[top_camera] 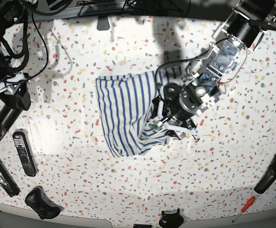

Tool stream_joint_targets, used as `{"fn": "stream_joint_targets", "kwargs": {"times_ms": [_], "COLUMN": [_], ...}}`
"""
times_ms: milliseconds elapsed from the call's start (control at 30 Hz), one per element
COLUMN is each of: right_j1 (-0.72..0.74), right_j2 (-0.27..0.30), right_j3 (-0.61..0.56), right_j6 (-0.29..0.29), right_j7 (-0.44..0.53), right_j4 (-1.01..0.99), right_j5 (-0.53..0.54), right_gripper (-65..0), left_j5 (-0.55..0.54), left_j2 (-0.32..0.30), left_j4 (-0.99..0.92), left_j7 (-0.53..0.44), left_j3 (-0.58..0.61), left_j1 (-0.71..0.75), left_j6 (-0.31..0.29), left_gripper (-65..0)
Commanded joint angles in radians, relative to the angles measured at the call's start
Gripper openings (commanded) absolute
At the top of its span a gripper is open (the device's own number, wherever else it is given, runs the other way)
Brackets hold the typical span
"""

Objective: Layout the t-shirt on the table in an organized manner, then fold the t-shirt properly
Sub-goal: 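Grasp the bunched shirt edge with the left gripper, then drag the shirt edge outward with the left gripper to square the shirt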

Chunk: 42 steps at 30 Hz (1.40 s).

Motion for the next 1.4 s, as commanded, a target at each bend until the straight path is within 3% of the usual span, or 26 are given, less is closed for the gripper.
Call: {"fn": "stream_joint_targets", "kwargs": {"times_ms": [0,233,433,767,967,1067,1367], "right_j1": [0.009,0.009,0.009,0.009,0.009,0.009,0.009], "right_j2": [0.014,0.014,0.014,0.014,0.014,0.014,0.013], "right_j3": [0.004,0.004,0.004,0.004,0.004,0.004,0.004], "right_j6": [0.010,0.010,0.010,0.010,0.010,0.010,0.010], "right_j7": [0.020,0.020,0.020,0.020,0.020,0.020,0.020], "right_j4": [0.018,0.018,0.018,0.018,0.018,0.018,0.018], "right_j5": [0.022,0.022,0.022,0.022,0.022,0.022,0.022], "right_gripper": [-40.6,-40.6,-40.6,-40.6,-40.6,-40.6,-40.6], "left_j5": [0.003,0.002,0.002,0.003,0.084,0.126,0.125], "left_j2": [0.011,0.026,0.026,0.026,0.024,0.009,-0.071], "left_j4": [0.019,0.076,0.100,0.097,0.097,0.097,0.097], "left_j7": [-0.014,0.042,-0.002,-0.008,-0.008,-0.008,-0.057], "left_j3": [-0.005,-0.005,-0.005,-0.005,-0.008,-0.008,-0.008], "left_j1": [-0.026,-0.044,-0.044,-0.044,-0.044,-0.051,-0.077], "left_j6": [0.030,0.037,0.037,0.038,0.042,0.084,0.101], "left_gripper": [-33.0,-33.0,-33.9,-65.0,-65.0,-65.0,-65.0]}}
